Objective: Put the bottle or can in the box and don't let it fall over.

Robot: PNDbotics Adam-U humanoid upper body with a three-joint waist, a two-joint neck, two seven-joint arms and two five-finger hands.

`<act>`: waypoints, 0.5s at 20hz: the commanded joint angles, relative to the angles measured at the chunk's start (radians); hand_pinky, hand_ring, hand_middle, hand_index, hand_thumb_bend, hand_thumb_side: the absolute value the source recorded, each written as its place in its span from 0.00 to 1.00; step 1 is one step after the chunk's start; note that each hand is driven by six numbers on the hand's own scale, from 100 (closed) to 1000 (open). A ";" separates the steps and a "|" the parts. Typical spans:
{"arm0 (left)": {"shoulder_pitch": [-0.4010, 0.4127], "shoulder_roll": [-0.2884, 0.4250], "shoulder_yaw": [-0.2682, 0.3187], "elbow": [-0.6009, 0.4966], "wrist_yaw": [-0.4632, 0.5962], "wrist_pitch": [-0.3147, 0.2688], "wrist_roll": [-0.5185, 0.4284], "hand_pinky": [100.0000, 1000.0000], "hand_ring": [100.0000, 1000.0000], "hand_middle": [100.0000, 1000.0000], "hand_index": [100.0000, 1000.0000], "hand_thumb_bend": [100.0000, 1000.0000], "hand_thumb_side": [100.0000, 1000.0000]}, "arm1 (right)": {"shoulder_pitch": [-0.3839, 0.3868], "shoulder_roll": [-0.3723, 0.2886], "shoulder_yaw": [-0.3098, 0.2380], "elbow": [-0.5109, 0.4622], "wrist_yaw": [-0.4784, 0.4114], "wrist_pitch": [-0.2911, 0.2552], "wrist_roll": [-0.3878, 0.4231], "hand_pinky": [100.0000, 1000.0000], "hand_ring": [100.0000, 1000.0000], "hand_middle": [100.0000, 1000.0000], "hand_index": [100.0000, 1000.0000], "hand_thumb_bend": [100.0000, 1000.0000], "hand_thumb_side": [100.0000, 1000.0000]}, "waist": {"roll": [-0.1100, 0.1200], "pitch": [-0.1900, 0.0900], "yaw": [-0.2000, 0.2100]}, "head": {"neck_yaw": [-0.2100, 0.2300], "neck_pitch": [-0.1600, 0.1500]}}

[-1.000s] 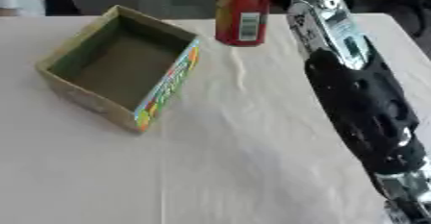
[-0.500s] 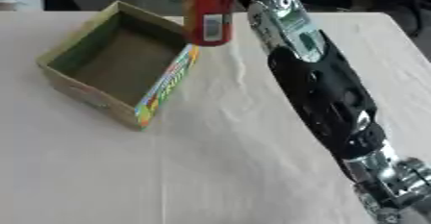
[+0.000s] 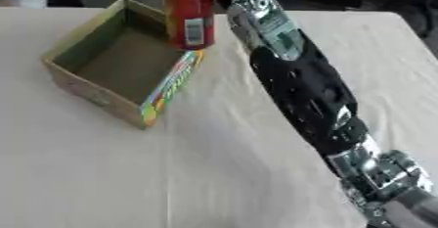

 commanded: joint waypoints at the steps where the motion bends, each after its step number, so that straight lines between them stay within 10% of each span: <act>1: -0.020 0.009 -0.003 -0.020 -0.002 0.000 -0.007 0.76 1.00 0.84 0.67 0.23 0.95 | -0.031 0.002 0.000 0.016 0.011 0.001 -0.009 0.77 0.24 0.29 0.15 0.00 0.20 | 0.004 -0.022 0.010 | -0.015 0.006; 10: -0.023 0.002 -0.006 -0.034 -0.007 -0.002 -0.008 0.77 1.00 0.83 0.66 0.23 0.93 | -0.076 -0.006 0.008 0.053 -0.013 -0.040 -0.041 0.79 0.26 0.30 0.16 0.00 0.32 | -0.009 -0.018 0.048 | -0.047 -0.001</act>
